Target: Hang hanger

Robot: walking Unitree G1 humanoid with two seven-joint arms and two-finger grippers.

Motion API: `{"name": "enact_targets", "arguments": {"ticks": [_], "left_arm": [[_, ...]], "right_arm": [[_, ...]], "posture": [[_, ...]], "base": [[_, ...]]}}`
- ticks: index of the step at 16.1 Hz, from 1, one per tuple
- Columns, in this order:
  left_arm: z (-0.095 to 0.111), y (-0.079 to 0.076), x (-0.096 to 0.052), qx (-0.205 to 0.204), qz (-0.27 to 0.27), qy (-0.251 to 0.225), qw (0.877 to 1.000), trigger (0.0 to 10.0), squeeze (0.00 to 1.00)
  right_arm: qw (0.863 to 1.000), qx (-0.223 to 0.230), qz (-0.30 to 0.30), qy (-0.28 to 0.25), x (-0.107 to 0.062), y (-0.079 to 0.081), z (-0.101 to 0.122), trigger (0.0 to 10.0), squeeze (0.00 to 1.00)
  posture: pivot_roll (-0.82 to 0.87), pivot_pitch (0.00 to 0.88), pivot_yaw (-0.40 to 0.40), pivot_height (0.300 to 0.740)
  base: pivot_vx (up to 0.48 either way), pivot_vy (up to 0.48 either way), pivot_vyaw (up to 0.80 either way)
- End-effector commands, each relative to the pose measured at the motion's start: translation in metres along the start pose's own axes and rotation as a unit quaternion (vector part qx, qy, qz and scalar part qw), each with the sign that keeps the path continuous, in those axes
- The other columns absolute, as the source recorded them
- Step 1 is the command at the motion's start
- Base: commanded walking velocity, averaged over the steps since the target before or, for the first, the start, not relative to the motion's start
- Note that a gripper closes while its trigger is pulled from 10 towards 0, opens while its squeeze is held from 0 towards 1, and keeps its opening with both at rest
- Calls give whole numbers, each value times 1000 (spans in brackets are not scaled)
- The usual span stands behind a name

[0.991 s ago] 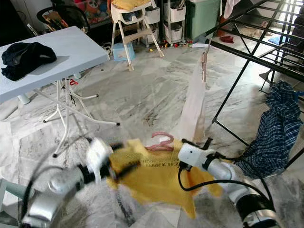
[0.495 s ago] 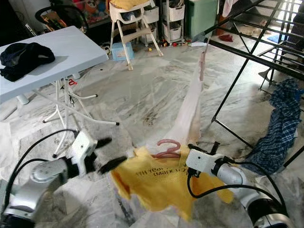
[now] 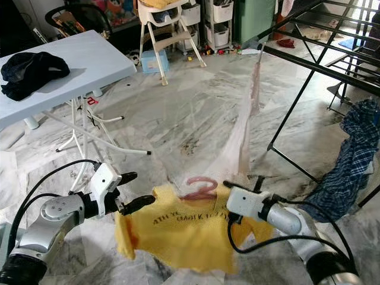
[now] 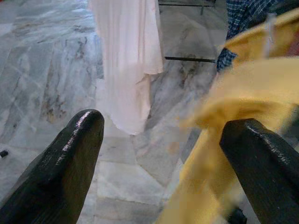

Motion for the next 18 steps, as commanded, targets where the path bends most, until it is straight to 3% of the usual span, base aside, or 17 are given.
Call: {"name": "enact_targets", "arguments": {"ticks": [1,2,3,4,6,7,8,9,10,11,15,18], "left_arm": [[-5,8,-2,2,6,11,1000,10000,0],[-5,7,-1,-1,2,9,1000,10000,0],[-5,6,0,-2,-1,8,1000,7490,0],[-4,4,2,-13,-9,1,1000,471,0],[-8,-11,6,-24,-48,5,999,78,0],[-8,-23,7,-30,-80,5,996,7843,0],[-5,-32,8,-33,-105,-3,994,8118,0],[-1,-36,9,-33,-116,-13,993,4745,0],[4,-36,10,-33,-114,-32,992,2000,0],[3,-39,9,-41,-129,-27,990,0,0],[14,-39,9,-38,-120,-65,990,0,0],[11,-57,-1,-74,-168,-60,981,0,0]], "right_arm": [[998,-9,6,-68,6,-3,32,0,0],[997,-7,10,-70,5,-2,34,0,0],[997,-7,12,-71,5,-1,34,0,0],[997,0,17,-78,4,0,37,0,0],[997,5,19,-79,4,-1,39,0,0],[997,6,18,-78,4,-2,39,0,0],[997,9,20,-75,3,-2,39,0,0],[997,10,22,-74,3,-1,38,0,0],[997,11,23,-73,3,0,38,0,0],[997,11,23,-73,4,1,38,0,0],[997,20,28,-71,7,6,38,0,0],[997,25,20,-65,12,5,37,0,0]], "posture": [[-123,71,143,740],[-125,72,144,740],[-125,72,144,740],[-126,69,147,740],[-133,67,151,740],[-136,64,154,740],[-137,66,158,740],[-137,66,158,740],[-138,65,158,740],[-138,65,158,740],[-131,66,158,740],[-122,68,151,740]], "base": [[0,0,0],[0,0,0],[0,0,0],[0,0,0],[0,0,0],[0,0,0],[0,0,0],[0,0,0],[0,0,0],[0,0,0],[0,0,0],[0,0,0]]}}
Point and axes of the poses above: a point about 5 cm out from each wrist's last joint towards the gripper, its own x axis pointing out of the wrist towards the gripper, its own z axis along the axis of the wrist's last joint, y = z × x, the point moved 6 cm from there along x, pointing out of the wrist towards the gripper, and after that the axes turned 4 degrees about x, right-handed, at the moved point
